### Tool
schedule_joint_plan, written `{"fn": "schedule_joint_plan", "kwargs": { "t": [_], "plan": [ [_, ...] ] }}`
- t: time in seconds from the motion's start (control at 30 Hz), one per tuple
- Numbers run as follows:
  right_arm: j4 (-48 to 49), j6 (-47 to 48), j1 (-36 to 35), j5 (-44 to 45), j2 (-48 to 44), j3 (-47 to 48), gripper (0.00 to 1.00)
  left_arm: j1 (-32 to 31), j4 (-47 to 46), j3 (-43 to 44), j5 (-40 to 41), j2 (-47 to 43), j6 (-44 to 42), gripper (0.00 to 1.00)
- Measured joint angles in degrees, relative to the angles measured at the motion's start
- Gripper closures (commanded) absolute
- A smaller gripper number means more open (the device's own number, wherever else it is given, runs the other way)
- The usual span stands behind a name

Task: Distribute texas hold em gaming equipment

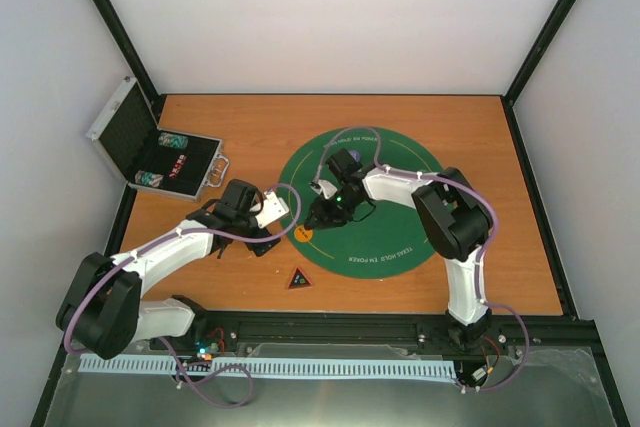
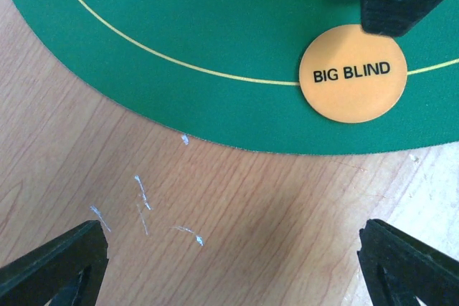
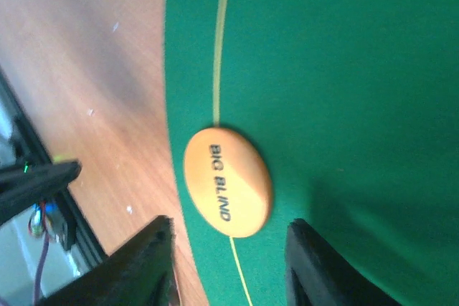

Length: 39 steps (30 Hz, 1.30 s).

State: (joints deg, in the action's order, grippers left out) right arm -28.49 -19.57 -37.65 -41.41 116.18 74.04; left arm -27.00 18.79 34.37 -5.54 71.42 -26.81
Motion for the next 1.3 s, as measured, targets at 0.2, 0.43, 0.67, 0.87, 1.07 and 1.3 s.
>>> {"fn": "schedule_joint_plan", "kwargs": {
  "t": [0.2,0.43,0.67,0.87,1.07,1.3],
  "plan": [
    [-6.73,2.32,0.0,9.86,-5.4,2.43,0.0,0.0,0.0,0.0,-0.02,0.0,-0.02,0.03],
    [-14.27,5.97,0.07,25.07,-21.57,4.83,0.0,0.0,0.0,0.0,-0.31,0.0,-0.04,0.03],
    [-19.74,9.05,10.6,35.89,-36.89,0.85,0.0,0.02,0.02,0.0,-1.6,0.0,-0.04,0.03],
    [-20.48,11.04,31.32,38.99,-42.73,-6.82,0.0,0.02,0.13,0.0,-2.93,-0.48,-0.04,0.03],
    [-15.28,9.51,44.35,28.92,-42.75,-11.34,0.0,0.02,0.39,0.0,-4.04,-1.42,0.0,0.03],
    [-7.67,3.52,58.45,24.52,-40.74,-17.94,0.0,0.0,0.66,0.0,-5.77,-2.05,0.13,0.03]
  ]
}}
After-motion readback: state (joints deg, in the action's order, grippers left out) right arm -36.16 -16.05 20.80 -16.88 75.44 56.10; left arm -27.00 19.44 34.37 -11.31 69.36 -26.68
